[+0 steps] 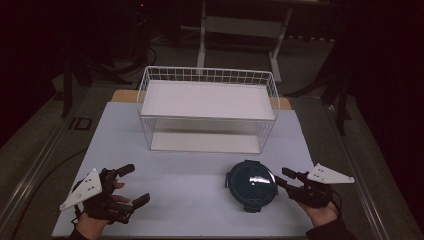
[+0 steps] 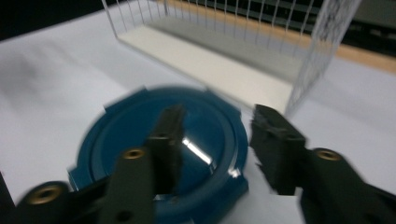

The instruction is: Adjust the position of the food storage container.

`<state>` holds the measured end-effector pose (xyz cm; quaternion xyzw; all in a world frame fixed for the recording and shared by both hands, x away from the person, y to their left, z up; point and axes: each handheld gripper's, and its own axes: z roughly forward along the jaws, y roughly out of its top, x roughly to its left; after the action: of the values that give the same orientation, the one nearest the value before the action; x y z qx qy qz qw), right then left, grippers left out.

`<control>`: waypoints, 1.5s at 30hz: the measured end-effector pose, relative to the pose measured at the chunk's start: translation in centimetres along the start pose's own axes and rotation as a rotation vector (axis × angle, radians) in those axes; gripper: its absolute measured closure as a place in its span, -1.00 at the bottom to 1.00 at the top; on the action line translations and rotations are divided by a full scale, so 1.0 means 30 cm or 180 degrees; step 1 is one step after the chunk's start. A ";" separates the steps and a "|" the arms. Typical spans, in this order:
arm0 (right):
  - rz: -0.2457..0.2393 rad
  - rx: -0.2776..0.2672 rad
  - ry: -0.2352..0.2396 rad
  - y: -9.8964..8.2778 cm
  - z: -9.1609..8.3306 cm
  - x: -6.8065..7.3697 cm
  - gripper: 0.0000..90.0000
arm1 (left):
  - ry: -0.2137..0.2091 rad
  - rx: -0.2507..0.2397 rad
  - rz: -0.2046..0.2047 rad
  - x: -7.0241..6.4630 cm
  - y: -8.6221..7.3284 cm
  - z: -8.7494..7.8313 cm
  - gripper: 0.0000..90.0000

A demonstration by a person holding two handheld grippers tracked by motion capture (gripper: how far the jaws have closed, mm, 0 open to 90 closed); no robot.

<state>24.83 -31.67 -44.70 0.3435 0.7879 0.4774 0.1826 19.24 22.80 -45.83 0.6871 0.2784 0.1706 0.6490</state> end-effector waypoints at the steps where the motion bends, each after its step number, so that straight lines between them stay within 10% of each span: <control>1: 0.0006 0.0052 -0.0013 -0.013 0.002 -0.006 0.46 | -0.0005 0.0003 -0.0002 -0.001 0.000 0.001 -1.00; 7: 0.0041 0.0348 -0.0075 -0.090 0.023 -0.031 0.99 | -0.0020 0.0025 0.0008 -0.003 -0.002 0.005 -1.00; 21: 0.0136 0.0583 -0.0031 -0.176 0.062 -0.043 1.00 | -0.0056 0.0067 0.0019 -0.005 -0.007 0.017 -1.00; 45: 0.0099 0.0544 0.0309 -0.087 0.209 0.025 1.00 | -0.0098 0.0140 0.0037 -0.009 -0.014 0.031 -1.00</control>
<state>27.21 -28.00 -49.97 0.3465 0.8283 0.4272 0.1067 19.51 21.90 -46.29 0.7055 0.2680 0.1576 0.6369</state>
